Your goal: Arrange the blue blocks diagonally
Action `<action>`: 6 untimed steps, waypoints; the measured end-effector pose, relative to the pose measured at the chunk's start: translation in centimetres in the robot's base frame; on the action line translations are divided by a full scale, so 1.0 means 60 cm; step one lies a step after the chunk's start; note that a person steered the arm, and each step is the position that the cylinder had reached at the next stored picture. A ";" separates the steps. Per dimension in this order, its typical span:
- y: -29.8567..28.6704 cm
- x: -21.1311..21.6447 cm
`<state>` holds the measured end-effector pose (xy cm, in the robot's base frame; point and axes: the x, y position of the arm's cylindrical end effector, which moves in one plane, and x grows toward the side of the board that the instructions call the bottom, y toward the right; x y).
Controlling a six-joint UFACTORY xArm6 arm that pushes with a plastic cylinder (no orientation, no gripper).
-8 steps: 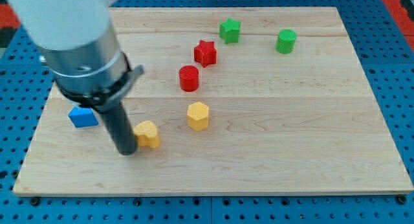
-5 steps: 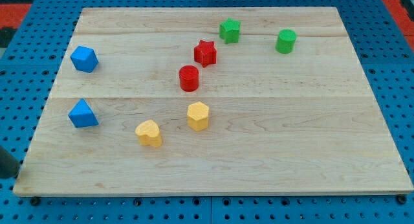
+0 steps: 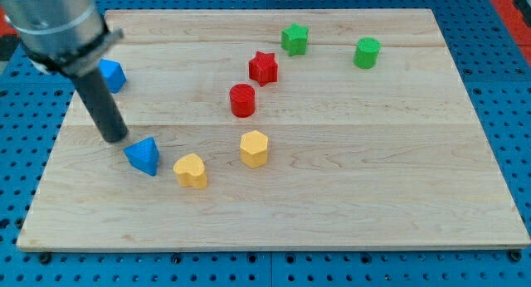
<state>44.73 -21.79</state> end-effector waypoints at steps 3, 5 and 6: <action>-0.084 -0.248; -0.052 -0.160; -0.045 -0.199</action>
<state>32.82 -24.51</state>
